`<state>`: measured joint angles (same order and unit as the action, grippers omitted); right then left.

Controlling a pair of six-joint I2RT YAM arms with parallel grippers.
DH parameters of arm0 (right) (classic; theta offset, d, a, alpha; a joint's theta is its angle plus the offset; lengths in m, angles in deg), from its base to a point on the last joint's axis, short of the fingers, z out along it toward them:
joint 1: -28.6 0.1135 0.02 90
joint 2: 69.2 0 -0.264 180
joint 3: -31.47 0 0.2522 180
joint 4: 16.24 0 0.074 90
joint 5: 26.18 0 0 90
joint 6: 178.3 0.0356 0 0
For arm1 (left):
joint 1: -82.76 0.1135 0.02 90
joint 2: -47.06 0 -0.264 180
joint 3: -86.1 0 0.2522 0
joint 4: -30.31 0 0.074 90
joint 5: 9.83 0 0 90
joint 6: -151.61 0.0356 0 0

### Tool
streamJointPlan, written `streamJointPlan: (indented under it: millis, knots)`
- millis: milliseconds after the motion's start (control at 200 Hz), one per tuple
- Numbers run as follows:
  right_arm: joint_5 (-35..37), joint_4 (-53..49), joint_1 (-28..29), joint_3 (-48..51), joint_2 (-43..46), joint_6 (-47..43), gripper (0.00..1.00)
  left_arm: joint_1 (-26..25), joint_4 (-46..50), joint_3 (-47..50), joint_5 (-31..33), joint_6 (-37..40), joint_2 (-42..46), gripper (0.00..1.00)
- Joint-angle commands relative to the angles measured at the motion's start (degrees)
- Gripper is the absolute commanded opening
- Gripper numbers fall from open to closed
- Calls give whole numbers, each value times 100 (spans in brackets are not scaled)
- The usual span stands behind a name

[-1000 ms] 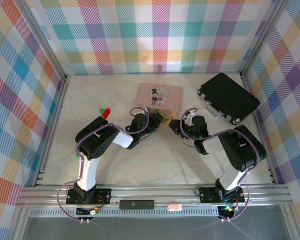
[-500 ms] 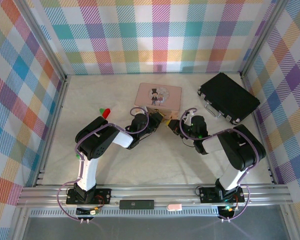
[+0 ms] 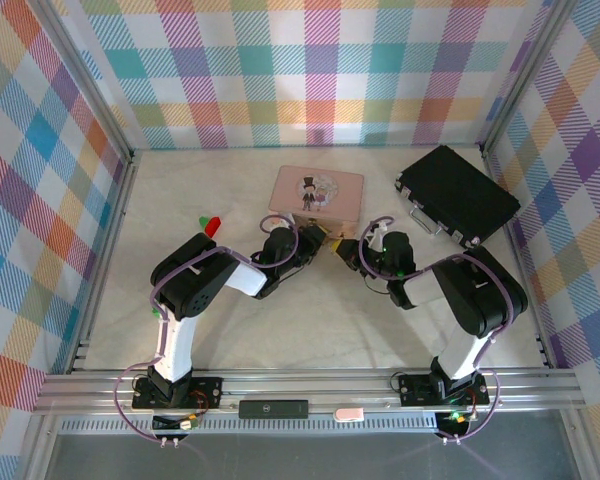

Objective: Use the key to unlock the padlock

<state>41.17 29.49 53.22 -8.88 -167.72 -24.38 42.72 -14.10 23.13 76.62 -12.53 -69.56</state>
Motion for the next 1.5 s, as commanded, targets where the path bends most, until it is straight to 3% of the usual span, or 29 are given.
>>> streamJointPlan:
  millis: [0, 280, 720, 1495]
  knots:
    - [-191, 260, -22, 160, -4, 2, 0, -140, -597, -63, -93, -15, 304, 0]
    - [-136, 773, -28, 376, -252, 223, 0, -140, -691, -65, -51, -32, 246, 0]
    - [564, -235, -28, 540, 672, -29, 0, -141, -805, 27, -14, -65, 236, 0]
    - [441, 417, -19, 174, 91, 223, 0, -154, -838, 71, -40, -93, 217, 0]
